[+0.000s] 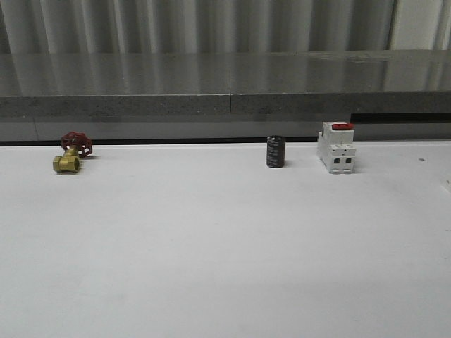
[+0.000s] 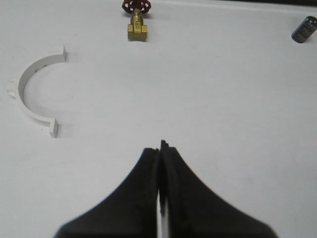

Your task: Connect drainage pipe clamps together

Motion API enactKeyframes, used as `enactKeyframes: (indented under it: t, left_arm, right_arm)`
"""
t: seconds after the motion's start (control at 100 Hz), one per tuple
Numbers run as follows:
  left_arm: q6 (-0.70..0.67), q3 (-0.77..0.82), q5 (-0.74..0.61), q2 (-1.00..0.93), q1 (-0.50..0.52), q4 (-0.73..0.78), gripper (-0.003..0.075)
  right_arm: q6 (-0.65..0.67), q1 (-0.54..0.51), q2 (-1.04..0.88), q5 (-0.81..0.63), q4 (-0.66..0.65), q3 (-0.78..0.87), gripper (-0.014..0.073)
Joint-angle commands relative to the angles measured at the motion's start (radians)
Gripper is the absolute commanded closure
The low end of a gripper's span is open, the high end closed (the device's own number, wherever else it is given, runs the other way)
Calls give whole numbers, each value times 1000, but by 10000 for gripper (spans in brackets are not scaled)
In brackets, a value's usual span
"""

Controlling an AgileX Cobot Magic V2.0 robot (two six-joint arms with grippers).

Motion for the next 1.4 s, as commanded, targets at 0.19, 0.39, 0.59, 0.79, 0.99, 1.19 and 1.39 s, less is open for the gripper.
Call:
enactKeyframes:
  t: [0.19, 0.39, 0.59, 0.79, 0.99, 1.19, 1.39]
  left_arm:
    - [-8, -34, -6, 52, -1, -16, 292]
    - [-8, -34, -15, 60, -1, -17, 162]
    - [-6, -96, -13, 183, 53, 0, 165]
    - [127, -236, -4, 416, 213, 10, 166]
    - [253, -361, -43, 659, 344, -1, 177]
    - [314, -475, -61, 889, 393, -1, 177]
    - [348, -578, -78, 1057, 395, 10, 177]
  right_arm:
    - [-7, -1, -19, -78, -10, -17, 659]
    - [-7, -1, -19, -78, -10, -17, 659]
    - [-7, -1, -19, -78, -10, -17, 659]
    - [-7, -1, -19, -78, -10, -17, 659]
    - [-7, -1, -19, -78, -10, -17, 659]
    - [-7, -1, -19, -78, -10, -17, 659]
    - [-7, -1, -19, -78, -10, -17, 659]
